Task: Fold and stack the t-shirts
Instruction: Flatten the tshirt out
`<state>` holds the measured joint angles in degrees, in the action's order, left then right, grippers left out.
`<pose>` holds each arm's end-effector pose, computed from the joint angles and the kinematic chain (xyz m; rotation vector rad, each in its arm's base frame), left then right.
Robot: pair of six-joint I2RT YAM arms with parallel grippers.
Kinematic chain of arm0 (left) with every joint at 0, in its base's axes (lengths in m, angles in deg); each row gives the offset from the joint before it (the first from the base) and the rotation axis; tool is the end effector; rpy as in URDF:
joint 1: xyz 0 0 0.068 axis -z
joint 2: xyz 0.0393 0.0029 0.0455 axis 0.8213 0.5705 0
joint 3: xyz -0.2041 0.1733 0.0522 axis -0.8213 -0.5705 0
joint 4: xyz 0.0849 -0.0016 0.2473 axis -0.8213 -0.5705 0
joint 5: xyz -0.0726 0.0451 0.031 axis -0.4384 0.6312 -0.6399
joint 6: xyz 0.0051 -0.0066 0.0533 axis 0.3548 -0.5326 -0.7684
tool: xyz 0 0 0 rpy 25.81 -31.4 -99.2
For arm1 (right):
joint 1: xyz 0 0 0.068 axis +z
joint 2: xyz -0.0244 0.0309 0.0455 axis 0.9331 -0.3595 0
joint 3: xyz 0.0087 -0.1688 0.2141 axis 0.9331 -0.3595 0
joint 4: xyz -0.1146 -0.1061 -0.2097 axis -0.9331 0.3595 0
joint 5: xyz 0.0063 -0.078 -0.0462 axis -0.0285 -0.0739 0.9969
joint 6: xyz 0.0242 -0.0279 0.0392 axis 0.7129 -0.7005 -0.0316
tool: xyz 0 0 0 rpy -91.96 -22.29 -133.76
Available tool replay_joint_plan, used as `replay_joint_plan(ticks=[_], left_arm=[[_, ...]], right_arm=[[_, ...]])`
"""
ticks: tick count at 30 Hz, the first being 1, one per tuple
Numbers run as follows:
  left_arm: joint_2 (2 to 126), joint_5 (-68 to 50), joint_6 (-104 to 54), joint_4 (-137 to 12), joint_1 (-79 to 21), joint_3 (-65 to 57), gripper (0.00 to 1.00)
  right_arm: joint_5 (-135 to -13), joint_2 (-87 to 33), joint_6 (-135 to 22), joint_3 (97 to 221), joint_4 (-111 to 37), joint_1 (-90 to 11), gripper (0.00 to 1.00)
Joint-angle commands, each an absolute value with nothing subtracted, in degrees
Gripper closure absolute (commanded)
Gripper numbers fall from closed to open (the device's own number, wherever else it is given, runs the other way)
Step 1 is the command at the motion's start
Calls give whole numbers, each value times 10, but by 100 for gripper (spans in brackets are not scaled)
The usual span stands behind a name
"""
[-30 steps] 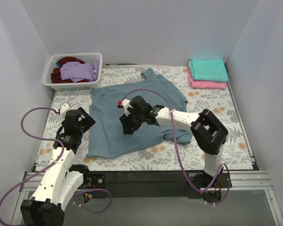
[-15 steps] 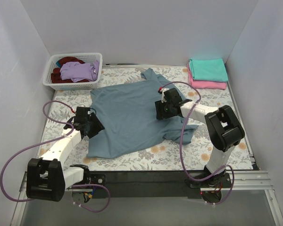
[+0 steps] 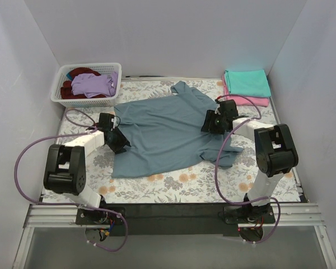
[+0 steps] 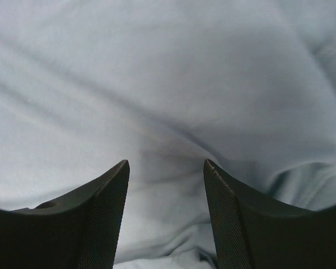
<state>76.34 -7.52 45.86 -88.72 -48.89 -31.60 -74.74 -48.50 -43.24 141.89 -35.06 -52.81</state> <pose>0.2704 -0.0342 0.1531 -1.7473 2.2979 -0.5351 0.3542 0.1076 0.1636 0.0196 2.4325 0.4656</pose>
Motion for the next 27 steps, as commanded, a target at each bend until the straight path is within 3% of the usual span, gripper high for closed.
replay_joint_plan(ticks=[1, 7, 18, 23, 27], left_arm=[[833, -68, 447, -876, -488, -256, 64], [812, -57, 429, -899, -487, -179, 59], [535, 111, 488, -1079, -460, -341, 47], [487, 92, 513, -1092, -457, -388, 46], [511, 95, 517, -1091, -457, -386, 45]], right_arm=[[-734, -504, -421, 1420, -338, -567, 37], [-783, -451, -460, 1457, -328, -563, 37], [-648, -257, -513, 1335, -226, -398, 28], [-555, -183, -490, 1276, -209, -409, 27], [-608, -137, -477, 1260, -211, -490, 27]])
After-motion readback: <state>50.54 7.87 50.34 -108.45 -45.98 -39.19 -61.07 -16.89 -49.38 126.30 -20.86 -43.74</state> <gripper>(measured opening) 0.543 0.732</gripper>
